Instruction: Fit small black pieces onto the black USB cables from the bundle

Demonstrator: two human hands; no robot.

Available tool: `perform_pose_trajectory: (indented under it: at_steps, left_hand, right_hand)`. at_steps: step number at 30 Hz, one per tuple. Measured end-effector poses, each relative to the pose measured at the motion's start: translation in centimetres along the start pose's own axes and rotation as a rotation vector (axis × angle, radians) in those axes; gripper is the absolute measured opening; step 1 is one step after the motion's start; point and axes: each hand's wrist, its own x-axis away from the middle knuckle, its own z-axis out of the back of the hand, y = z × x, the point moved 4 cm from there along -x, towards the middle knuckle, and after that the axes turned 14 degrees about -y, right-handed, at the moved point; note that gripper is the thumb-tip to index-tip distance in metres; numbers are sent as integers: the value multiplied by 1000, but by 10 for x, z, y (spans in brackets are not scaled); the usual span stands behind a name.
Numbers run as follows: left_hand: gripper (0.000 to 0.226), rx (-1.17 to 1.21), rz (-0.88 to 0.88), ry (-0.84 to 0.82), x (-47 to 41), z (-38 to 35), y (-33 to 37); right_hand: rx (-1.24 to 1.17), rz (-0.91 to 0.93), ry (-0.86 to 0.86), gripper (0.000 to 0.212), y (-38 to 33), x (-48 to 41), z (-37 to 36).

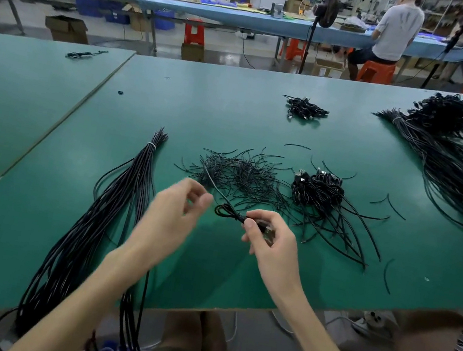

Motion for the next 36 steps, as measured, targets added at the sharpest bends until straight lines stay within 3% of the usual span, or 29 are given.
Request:
perform_pose_trajectory:
  at_steps: [2,5,8,11,14,16,19,21,27,31,33,36]
  left_hand:
    - [12,-209,-168,111,8,21,13]
    - [26,-539,-436,-36,8,21,37]
    - [40,-818,-434,-169,-3,6,47]
    - [43,-922,-340,-332,-14,-9,50]
    - [26,-726,-179,-563,-30,-20,48]
    - [22,-550,-151,-616,-43,-23,47]
    - [21,-204,-142,-516,-64,-21,51]
    - [22,92,-68,-436,-80,-21,53]
    - [32,586,198,-463,-126,-72,80]
    - [18,1014,348,-469,-150,-120,105]
    - [15,1075,350,-456,-159,-135,108]
    - [19,827,323,-461,-168,-150,102]
  right_hand:
    - [-64,-15,19,6,0,-1,3]
    - [-169,-7,-14,8,-2,-1,4]
    - [-251,19,-27,16,-5,0,4]
    - [-343,21,10,21,-4,1,9]
    - [-360,11,18,21,-2,0,10]
    - [-413,-1,50,27,0,0,11]
    - [-474,-50,106,39,6,-2,14]
    - [-443,-82,97,36,9,-2,12]
    - [-279,-121,2,13,8,-3,2]
    - [-247,-121,24,12,7,-4,2]
    - [-264,-124,51,26,5,-4,2]
    - [-256,-131,53,30,4,-4,2]
